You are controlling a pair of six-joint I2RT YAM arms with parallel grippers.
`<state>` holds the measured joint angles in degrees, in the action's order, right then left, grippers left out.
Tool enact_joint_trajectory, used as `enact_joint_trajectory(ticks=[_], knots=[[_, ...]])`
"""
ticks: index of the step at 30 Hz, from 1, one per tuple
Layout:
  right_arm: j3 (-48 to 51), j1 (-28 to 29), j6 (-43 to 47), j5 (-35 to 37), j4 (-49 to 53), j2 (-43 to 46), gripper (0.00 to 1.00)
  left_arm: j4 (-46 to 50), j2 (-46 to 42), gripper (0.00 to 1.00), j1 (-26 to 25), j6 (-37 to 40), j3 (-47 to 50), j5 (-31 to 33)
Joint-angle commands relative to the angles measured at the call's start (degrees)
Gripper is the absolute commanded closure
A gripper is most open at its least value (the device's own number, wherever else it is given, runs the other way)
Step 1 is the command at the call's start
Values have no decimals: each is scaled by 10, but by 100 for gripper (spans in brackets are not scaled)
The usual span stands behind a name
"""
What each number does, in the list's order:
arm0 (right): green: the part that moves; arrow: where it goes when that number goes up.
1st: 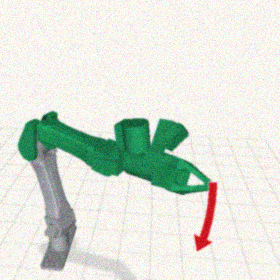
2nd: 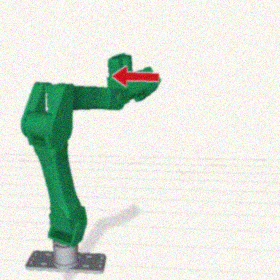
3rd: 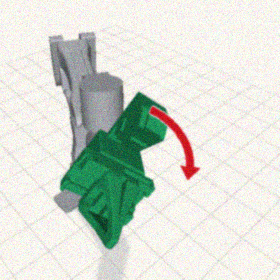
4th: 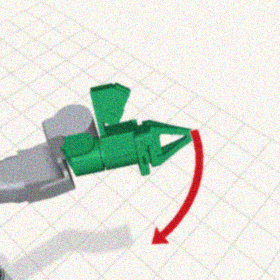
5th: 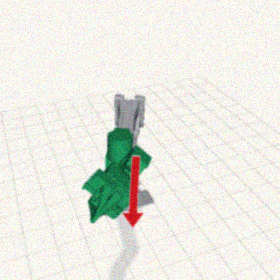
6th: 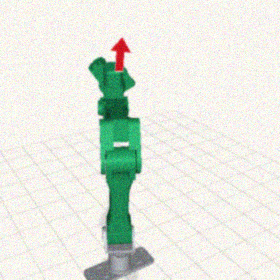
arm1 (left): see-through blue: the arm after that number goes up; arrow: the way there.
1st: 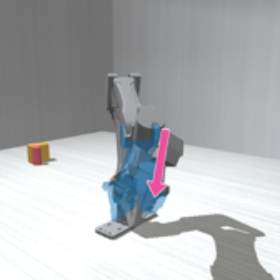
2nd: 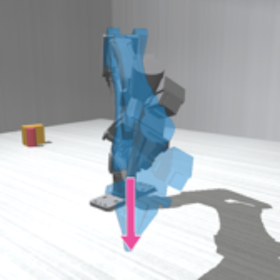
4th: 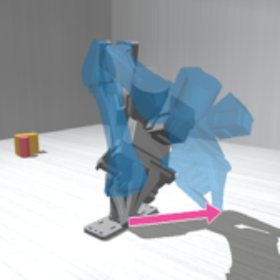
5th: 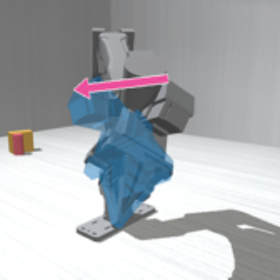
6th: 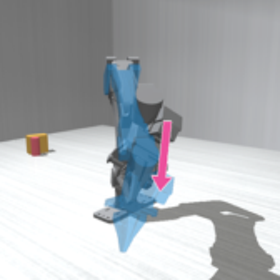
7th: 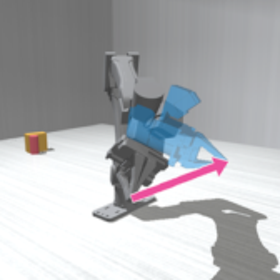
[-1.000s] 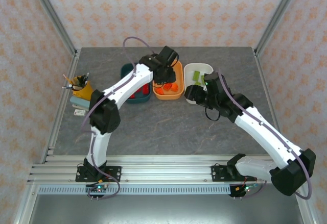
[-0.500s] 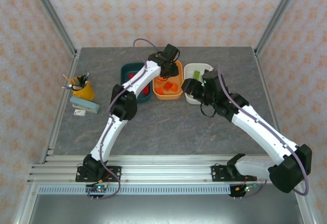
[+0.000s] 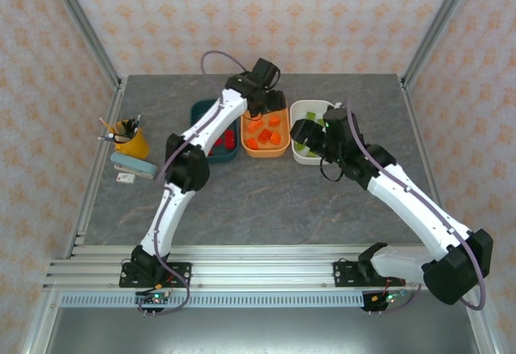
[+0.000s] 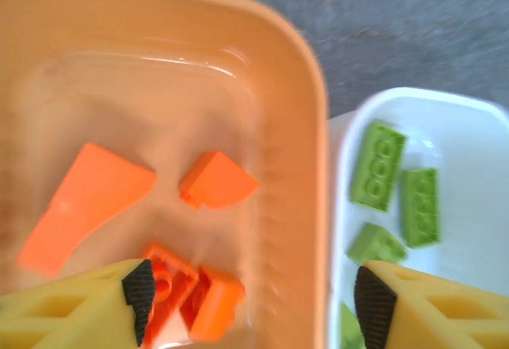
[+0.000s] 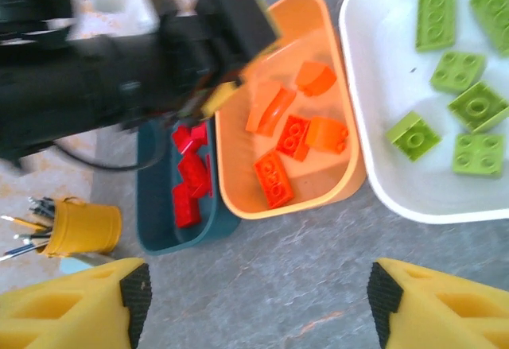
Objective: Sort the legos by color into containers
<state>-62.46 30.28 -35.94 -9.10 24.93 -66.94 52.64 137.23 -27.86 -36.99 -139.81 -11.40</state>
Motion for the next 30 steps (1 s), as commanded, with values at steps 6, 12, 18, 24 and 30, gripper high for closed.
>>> enact_joint_trajectory(ticks=[6, 12, 18, 24, 30], knots=[[-56, -32, 100, 76, 139, 60, 0, -70, -381, 0, 3, 4, 374, 47], [-28, -34, 148, 92, 187, 137, 0, -114, -635, 0, 3, 10, 646, 50], [49, -34, 75, 294, 248, 202, 0, -7, -817, 0, 2, 9, 779, 215], [194, -33, 176, 382, 85, 257, 0, -83, -974, 0, 2, 73, 956, 396], [331, -39, 318, 446, -137, 251, 0, -262, -1005, 0, 8, 257, 1072, 508]])
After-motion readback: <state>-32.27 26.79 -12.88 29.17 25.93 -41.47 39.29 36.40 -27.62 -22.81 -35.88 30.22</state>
